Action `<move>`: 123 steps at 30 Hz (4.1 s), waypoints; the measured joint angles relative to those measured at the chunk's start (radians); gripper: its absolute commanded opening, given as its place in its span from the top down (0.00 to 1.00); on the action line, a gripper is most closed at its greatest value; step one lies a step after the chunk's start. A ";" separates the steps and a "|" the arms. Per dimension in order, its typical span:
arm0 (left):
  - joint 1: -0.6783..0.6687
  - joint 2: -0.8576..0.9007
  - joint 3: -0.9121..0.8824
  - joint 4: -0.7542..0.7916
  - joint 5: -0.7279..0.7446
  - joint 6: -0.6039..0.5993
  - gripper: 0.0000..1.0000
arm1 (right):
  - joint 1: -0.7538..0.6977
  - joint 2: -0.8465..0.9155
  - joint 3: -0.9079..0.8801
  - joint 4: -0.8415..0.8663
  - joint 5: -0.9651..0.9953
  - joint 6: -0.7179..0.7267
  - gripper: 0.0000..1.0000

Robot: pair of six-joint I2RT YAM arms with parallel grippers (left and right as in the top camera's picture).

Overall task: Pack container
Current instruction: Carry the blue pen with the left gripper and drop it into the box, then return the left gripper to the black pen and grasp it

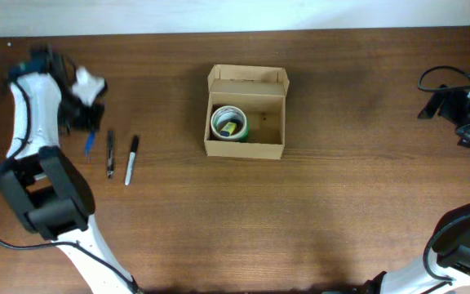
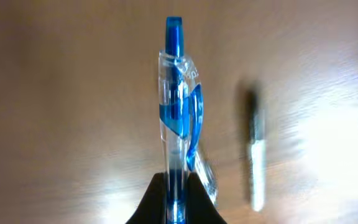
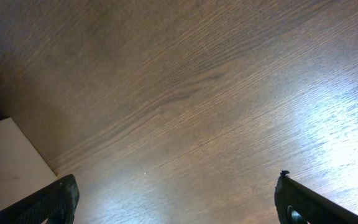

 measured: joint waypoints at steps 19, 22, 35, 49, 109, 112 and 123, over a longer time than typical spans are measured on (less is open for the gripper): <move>-0.704 -0.058 0.443 -0.194 0.171 0.439 0.98 | 0.000 0.000 0.000 0.000 0.000 0.000 0.01; -0.789 -0.058 0.394 -0.154 0.136 0.504 0.98 | 0.000 0.000 0.000 -0.001 0.000 0.000 0.01; -0.821 0.034 0.233 0.077 0.040 0.582 0.98 | 0.000 0.000 0.000 -0.021 0.000 0.002 0.01; -0.774 0.109 0.229 0.192 -0.026 0.586 0.98 | 0.000 0.000 0.000 -0.054 0.000 0.002 0.01; -0.645 -0.224 0.197 0.176 -0.018 0.287 0.00 | 0.000 0.000 0.000 -0.057 0.000 0.003 0.01; -0.555 -0.346 0.114 0.205 -0.018 0.237 0.00 | 0.000 0.000 0.000 -0.057 0.000 0.003 0.01; -0.237 -0.396 -0.414 0.267 -0.106 -0.209 0.00 | 0.000 0.000 0.000 -0.048 0.000 0.003 0.01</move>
